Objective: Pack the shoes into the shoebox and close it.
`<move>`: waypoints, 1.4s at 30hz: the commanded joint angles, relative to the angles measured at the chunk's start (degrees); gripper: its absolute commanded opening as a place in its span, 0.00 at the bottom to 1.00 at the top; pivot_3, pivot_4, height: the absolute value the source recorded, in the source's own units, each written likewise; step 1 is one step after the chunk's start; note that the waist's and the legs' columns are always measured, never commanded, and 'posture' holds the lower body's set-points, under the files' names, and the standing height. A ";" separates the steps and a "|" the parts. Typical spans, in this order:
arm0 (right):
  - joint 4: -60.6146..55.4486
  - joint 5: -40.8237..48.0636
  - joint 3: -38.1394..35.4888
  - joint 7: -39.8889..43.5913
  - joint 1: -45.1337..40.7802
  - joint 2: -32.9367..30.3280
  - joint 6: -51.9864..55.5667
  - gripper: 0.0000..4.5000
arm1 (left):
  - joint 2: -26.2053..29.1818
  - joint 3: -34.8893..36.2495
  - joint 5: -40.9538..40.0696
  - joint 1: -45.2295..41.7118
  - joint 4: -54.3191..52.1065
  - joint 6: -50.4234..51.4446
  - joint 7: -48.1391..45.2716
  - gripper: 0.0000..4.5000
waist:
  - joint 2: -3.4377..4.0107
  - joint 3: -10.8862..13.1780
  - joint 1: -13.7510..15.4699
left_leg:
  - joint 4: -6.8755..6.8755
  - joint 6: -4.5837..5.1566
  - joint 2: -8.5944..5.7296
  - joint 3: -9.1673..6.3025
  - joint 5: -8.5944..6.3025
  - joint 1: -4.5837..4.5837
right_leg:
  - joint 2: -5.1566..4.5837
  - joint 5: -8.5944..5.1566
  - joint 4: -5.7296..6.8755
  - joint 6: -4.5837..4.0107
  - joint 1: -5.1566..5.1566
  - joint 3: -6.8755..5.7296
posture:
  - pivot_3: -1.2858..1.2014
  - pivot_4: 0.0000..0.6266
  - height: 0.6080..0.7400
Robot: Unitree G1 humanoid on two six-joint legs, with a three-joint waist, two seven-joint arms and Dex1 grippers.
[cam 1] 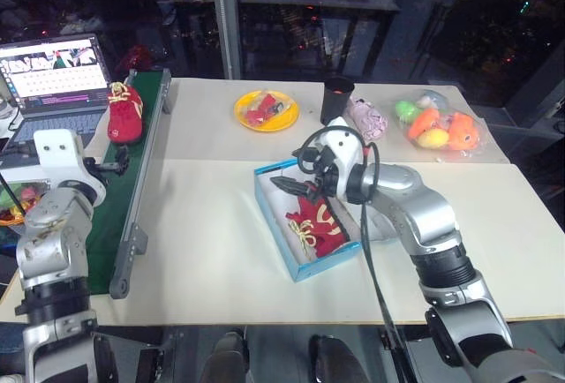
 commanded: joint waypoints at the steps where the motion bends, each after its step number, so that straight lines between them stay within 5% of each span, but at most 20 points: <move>1: -1.86 -0.13 -0.43 -0.38 -0.10 0.49 -1.03 0.98 | 2.25 -1.03 1.64 -4.79 5.54 -4.61 -1.39 1.00 | -0.02 0.01 -0.02 | 0.00 -0.01 0.00 -0.01 0.01 0.00 | 0.01 0.00 0.02 0.00 -0.02 0.00 | 0.52 0.24 0.97; 16: -4.11 0.15 -1.87 -0.78 0.58 -1.39 0.67 0.98 | 2.40 -3.15 3.55 -14.91 31.10 -10.96 -2.47 1.00 | -0.04 0.02 -0.01 | 0.01 -0.01 0.00 -0.01 0.06 0.00 | 0.00 0.00 0.09 0.03 -0.02 0.00 | 0.52 0.24 0.97; 19: -4.79 0.25 -2.15 -0.91 0.44 -1.96 1.37 1.00 | 1.55 -2.59 2.60 -14.96 33.08 -10.43 -2.66 0.84 | -0.04 0.02 0.05 | 0.01 -0.02 -0.01 0.00 0.06 0.00 | -0.01 0.00 0.10 0.03 -0.01 0.00 | 0.52 0.24 0.97; 29: -5.46 0.28 -2.27 -1.28 -0.58 -2.75 3.13 1.00 | 0.26 -2.91 2.98 -16.85 31.64 -13.40 -1.50 0.10 | -0.04 0.02 0.94 | 0.06 -0.10 -0.02 -0.01 0.10 0.03 | -0.03 -0.03 0.40 0.03 -0.02 -0.01 | 0.52 0.24 0.97; 35: -5.03 5.48 -8.13 -4.60 -2.72 1.76 6.53 1.00 | -4.71 -5.03 -1.69 -21.91 19.22 -11.42 -6.39 0.07 | -0.40 0.20 1.49 | 0.07 -0.20 -0.02 -0.02 0.17 -0.05 | -0.02 -0.03 0.39 0.04 -0.05 -0.02 | 0.52 0.24 0.97; 42: -1.41 21.25 -27.61 -18.75 -10.99 12.70 17.33 1.00 | -13.09 -9.37 -10.63 -25.27 2.87 1.40 -9.87 0.07 | -0.40 0.20 1.29 | 0.16 0.20 -0.03 -0.09 0.45 -0.44 | -0.01 -0.01 0.51 0.08 -0.31 -0.02 | 0.52 0.24 0.97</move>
